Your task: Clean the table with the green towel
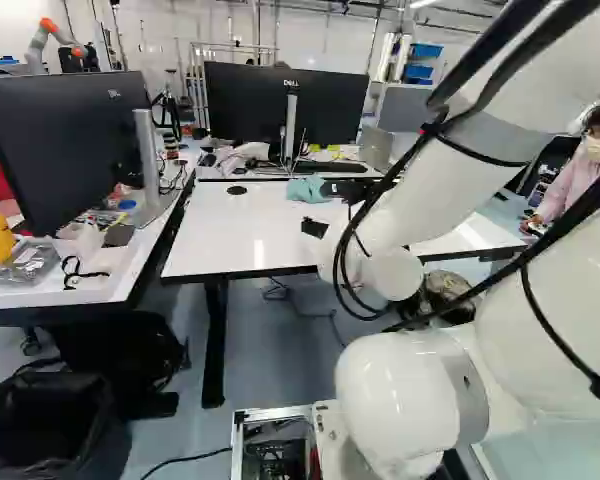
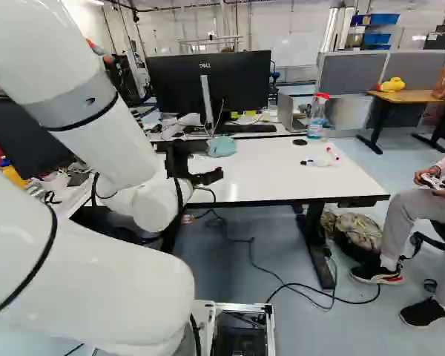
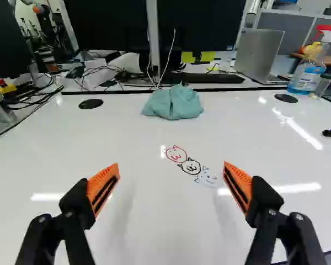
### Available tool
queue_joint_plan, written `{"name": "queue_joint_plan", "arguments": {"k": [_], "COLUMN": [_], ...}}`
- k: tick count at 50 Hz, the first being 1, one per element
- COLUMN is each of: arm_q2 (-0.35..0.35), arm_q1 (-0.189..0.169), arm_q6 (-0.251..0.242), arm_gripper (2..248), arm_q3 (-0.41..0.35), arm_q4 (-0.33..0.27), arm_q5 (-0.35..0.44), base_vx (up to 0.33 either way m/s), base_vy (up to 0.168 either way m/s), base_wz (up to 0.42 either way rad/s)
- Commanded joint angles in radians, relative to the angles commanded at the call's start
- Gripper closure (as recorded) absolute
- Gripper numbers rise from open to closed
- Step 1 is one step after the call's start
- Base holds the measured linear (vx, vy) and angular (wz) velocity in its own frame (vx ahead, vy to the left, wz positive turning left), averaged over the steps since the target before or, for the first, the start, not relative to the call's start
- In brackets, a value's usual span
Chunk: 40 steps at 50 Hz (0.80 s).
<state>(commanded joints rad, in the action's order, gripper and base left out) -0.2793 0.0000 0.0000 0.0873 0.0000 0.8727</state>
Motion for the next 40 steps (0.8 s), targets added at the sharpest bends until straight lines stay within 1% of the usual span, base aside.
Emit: {"name": "queue_joint_plan", "arguments": {"k": [19, 40], "arm_q2": [0.003, 0.072], "arm_q1": [0.0, -0.018], "arm_q6": [0.0, 0.0], "arm_gripper": [3, 3], "arm_q3": [0.003, 0.099], "arm_q4": [0.0, 0.0], "arm_q5": [0.0, 0.0], "base_vx": [0.0, 0.0], "base_vy": [0.0, 0.0], "base_wz": [0.0, 0.0]}}
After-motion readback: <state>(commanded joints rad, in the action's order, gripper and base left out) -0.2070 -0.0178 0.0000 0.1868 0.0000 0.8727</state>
